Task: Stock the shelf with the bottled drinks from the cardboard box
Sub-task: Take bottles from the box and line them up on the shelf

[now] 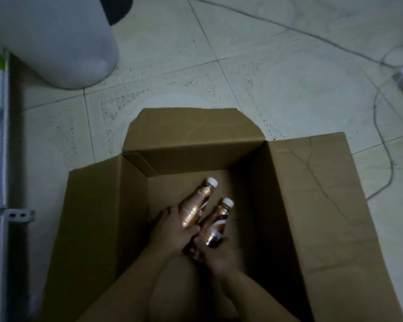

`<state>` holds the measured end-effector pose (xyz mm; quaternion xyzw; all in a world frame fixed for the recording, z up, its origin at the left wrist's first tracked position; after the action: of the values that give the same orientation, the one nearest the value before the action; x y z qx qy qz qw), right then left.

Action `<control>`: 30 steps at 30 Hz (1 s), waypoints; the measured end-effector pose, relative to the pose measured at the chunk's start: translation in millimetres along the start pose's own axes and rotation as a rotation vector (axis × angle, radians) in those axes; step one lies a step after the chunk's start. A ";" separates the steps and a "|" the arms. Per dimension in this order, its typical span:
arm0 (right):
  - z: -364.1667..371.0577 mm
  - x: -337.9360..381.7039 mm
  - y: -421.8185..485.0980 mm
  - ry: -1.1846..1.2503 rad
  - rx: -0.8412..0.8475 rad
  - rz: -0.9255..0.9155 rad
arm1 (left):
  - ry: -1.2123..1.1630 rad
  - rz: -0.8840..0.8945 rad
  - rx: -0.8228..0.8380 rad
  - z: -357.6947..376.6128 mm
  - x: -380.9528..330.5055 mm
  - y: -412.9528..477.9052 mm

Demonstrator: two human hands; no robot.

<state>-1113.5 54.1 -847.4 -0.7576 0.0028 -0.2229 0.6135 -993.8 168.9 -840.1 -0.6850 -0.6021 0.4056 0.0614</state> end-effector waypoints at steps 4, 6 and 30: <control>-9.4 5.1 7.5 0.000 -0.028 0.002 | -0.080 -0.045 -0.019 1.8 4.2 -5.3; -11.5 7.6 6.1 -0.001 -0.015 0.028 | -0.174 -0.104 0.018 0.7 9.8 -5.2; -115.5 97.5 -311.8 0.041 -0.011 -0.523 | -0.605 0.350 -0.002 -197.5 -156.9 -249.2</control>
<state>-1149.1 -3.1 -507.5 -0.7313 -0.1797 -0.3893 0.5305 -1054.2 178.2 -490.9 -0.6268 -0.4670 0.5939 -0.1908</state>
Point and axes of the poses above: each hand's wrist, its own y-axis towards the middle knuckle, its own z-axis out of the palm, x = y × z, the point moved 8 cm from there along y, towards the middle knuckle, and after that the axes turned 9 degrees about z, right-handed, at the moved point
